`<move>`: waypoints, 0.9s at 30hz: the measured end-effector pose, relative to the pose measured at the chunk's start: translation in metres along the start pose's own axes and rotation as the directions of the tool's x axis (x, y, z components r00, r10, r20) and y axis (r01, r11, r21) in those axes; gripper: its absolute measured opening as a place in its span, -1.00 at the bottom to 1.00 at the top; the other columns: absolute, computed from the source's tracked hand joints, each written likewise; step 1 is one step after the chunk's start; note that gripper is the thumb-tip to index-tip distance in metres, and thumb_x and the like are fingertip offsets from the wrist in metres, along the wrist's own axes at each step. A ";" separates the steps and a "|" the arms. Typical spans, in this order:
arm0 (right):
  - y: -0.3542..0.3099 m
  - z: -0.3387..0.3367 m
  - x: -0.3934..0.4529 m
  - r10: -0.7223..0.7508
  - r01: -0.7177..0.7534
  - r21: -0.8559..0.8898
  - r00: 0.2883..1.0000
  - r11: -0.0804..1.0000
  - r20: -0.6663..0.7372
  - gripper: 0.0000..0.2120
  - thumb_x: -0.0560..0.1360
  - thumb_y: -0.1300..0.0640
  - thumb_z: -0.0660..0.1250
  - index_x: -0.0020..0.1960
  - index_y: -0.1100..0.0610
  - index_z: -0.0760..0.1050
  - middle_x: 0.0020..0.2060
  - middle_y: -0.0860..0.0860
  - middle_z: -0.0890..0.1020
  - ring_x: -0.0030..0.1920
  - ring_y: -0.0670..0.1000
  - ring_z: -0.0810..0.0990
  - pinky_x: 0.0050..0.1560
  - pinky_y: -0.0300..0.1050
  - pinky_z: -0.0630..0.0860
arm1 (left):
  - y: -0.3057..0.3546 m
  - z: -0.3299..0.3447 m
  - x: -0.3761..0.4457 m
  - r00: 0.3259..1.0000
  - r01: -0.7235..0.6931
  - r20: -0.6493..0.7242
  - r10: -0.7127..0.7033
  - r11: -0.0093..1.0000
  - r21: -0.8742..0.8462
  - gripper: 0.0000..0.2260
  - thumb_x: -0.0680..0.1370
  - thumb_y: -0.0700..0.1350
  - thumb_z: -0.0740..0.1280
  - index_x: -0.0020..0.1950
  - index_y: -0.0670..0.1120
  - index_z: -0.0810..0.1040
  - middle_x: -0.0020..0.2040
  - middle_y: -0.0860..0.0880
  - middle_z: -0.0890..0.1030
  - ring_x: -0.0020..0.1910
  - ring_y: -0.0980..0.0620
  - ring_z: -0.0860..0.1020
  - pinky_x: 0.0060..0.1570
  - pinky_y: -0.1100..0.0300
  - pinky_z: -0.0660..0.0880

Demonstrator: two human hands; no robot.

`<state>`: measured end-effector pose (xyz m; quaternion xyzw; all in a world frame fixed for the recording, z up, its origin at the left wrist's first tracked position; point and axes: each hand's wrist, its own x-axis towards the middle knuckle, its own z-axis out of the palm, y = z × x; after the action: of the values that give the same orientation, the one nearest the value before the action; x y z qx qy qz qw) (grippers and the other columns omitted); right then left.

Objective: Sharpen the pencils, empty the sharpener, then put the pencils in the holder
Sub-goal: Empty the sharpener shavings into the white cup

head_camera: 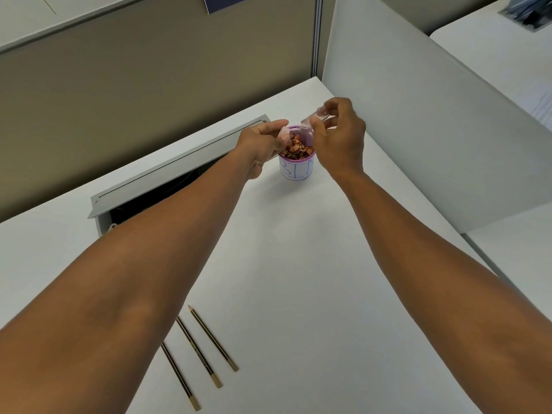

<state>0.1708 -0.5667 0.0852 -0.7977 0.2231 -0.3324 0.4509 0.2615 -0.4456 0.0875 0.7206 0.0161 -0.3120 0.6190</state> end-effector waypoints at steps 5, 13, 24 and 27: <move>0.005 0.002 -0.001 0.032 -0.020 -0.108 0.993 0.994 0.112 -0.76 0.47 0.17 0.40 0.11 0.16 0.48 -0.02 0.06 0.61 -0.09 -0.01 0.61 -0.21 -0.37 0.53 | -0.001 0.002 0.001 1.000 -0.008 0.013 0.008 1.000 0.005 -0.73 0.54 -0.33 0.39 0.18 -0.08 0.65 0.21 -0.11 0.63 0.22 -0.10 0.58 0.15 0.05 0.61; 0.005 0.006 -0.006 0.023 -0.015 -0.078 0.994 0.997 0.104 -0.76 0.48 0.17 0.40 0.10 0.18 0.47 -0.02 0.07 0.61 -0.08 -0.01 0.61 -0.17 -0.28 0.59 | -0.003 0.003 0.003 1.000 -0.012 0.003 0.012 1.000 -0.008 -0.72 0.56 -0.33 0.37 0.23 -0.11 0.63 0.22 -0.12 0.63 0.24 -0.12 0.57 0.18 0.00 0.59; 0.009 0.002 -0.005 0.096 -0.095 -0.029 0.993 0.995 0.063 -0.75 0.48 0.18 0.39 0.12 0.17 0.44 0.01 0.07 0.60 -0.03 0.01 0.62 -0.26 -0.43 0.51 | -0.007 -0.001 0.008 0.998 0.059 -0.030 -0.063 0.990 -0.130 -0.84 0.60 -0.21 0.36 0.15 -0.19 0.64 0.06 -0.13 0.68 0.00 0.04 0.68 -0.02 0.22 0.64; 0.004 0.003 -0.007 0.043 -0.044 0.025 0.999 0.999 0.023 -0.75 0.49 0.18 0.38 0.12 0.18 0.43 0.00 0.06 0.61 -0.05 -0.01 0.63 -0.21 -0.41 0.55 | -0.007 -0.002 0.011 0.992 0.111 -0.047 -0.121 0.978 -0.178 -0.86 0.58 -0.16 0.39 0.05 -0.22 0.66 -0.04 -0.12 0.72 -0.09 0.07 0.71 -0.07 0.24 0.65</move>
<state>0.1680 -0.5624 0.0778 -0.7906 0.2308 -0.3163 0.4708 0.2681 -0.4460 0.0767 0.6701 0.1033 -0.3241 0.6597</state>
